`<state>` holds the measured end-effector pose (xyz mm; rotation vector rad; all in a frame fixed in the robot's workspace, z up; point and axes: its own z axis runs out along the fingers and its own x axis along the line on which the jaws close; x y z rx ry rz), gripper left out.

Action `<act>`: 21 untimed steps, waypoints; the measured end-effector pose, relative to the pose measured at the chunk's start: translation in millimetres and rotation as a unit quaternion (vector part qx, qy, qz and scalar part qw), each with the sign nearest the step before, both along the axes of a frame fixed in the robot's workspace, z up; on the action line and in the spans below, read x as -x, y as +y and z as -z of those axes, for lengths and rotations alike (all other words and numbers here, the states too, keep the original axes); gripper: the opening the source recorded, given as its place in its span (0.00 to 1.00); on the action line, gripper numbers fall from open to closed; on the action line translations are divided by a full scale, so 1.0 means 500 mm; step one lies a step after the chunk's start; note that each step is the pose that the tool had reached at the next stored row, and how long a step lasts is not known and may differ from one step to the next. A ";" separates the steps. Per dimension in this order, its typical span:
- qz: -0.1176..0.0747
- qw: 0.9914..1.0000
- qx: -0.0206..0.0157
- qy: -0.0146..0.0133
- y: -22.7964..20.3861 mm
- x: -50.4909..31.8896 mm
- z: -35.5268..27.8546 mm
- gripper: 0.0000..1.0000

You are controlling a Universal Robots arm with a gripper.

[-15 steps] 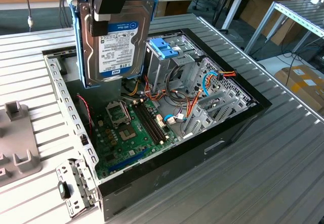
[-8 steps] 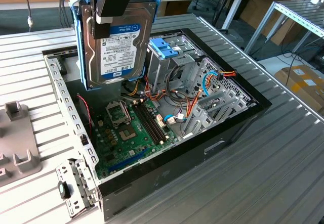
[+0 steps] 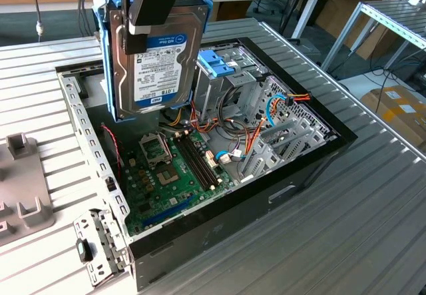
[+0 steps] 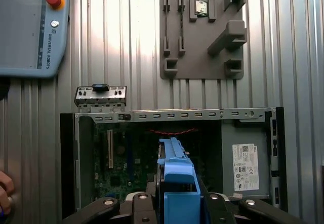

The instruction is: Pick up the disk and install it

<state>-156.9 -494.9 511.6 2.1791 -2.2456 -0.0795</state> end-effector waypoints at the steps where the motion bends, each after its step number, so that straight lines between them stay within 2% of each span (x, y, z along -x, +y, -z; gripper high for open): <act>1: 0.000 1.000 0.000 0.000 -0.0008 0.000 0.000 0.37; 12: 0.000 1.000 0.000 0.000 -0.0117 -0.001 0.001 0.37; 13: 0.000 1.000 0.000 0.000 -0.0155 -0.001 0.001 0.37; 21: 0.000 1.000 0.000 0.000 -0.0264 -0.002 0.002 0.37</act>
